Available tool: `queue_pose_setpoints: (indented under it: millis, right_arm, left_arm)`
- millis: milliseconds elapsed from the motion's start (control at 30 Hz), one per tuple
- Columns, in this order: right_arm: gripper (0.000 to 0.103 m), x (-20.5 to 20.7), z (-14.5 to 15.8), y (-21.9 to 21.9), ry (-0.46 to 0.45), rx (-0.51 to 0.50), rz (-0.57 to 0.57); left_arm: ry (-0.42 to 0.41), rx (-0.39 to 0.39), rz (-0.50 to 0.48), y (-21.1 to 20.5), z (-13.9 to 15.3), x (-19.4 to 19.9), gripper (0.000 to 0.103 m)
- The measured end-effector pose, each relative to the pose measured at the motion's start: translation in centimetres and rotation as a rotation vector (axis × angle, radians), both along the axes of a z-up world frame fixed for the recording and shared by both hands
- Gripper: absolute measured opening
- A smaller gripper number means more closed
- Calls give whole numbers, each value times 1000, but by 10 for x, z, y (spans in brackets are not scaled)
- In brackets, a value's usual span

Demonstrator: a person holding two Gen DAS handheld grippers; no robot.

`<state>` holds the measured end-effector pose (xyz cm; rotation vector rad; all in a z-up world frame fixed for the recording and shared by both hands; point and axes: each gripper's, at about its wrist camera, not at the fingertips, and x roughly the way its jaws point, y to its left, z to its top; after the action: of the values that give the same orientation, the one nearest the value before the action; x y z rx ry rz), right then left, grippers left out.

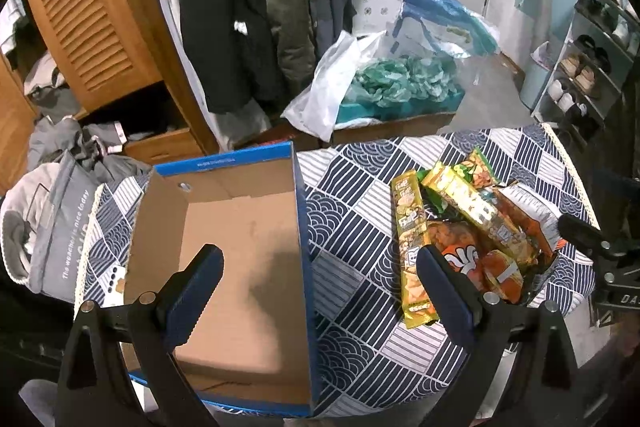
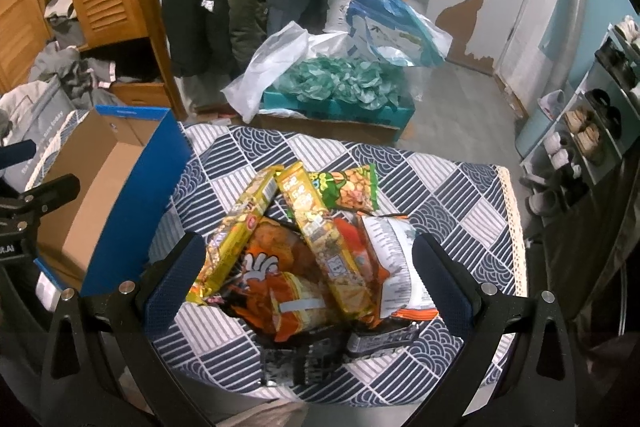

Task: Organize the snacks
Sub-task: 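Grasp the yellow stick snack with the left gripper while the right grasps the silver-grey bag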

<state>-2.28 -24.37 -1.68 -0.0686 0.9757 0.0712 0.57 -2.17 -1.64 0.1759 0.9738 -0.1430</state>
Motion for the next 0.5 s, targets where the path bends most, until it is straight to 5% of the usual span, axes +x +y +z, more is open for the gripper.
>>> queue_pose_setpoints:
  millis: [500]
  right_arm:
    - [101, 34, -10, -59, 58, 4, -26]
  left_arm:
    - [98, 23, -7, -31, -21, 36, 98]
